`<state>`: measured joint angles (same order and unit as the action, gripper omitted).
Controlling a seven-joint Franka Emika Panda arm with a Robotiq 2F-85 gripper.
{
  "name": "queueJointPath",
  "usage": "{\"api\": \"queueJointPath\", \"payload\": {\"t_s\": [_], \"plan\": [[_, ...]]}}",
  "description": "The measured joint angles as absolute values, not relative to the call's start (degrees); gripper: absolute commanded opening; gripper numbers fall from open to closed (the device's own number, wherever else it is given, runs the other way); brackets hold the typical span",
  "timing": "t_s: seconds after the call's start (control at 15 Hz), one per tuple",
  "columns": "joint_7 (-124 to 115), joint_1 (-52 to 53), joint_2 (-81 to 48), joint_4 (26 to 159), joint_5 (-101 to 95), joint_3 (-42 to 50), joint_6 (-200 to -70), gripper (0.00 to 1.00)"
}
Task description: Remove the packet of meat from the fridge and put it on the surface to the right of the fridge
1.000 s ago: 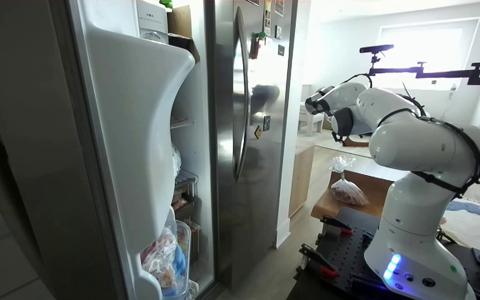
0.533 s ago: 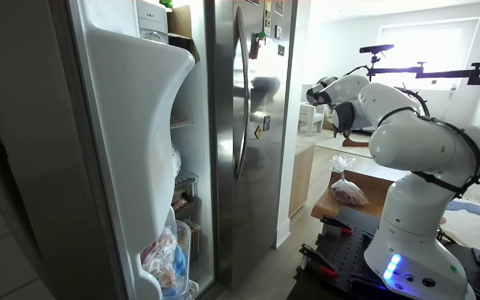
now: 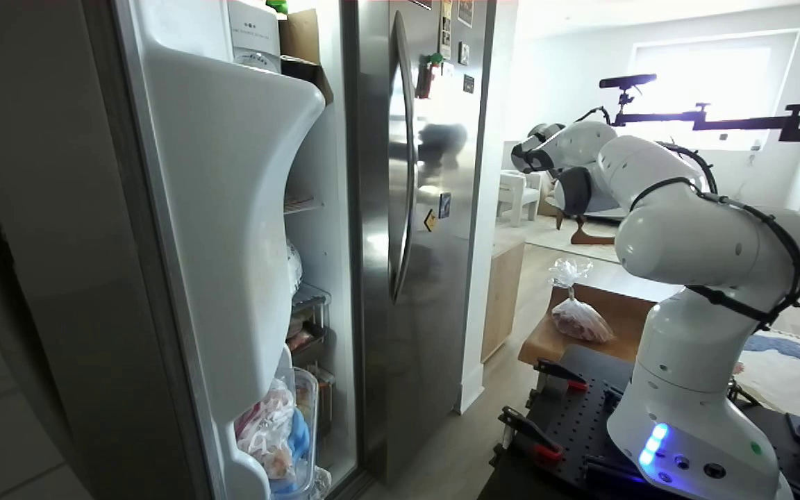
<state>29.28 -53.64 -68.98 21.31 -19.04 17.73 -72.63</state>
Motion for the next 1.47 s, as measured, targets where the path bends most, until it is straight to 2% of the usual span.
{"api": "queueJointPath", "payload": {"t_s": [0.8, 1.47], "plan": [[29.43, -53.63, -69.11, 21.55, -19.04, 17.36, -73.62, 1.0], [39.89, -41.62, -66.63, 21.24, -19.93, 15.69, -79.73, 1.0]]}}
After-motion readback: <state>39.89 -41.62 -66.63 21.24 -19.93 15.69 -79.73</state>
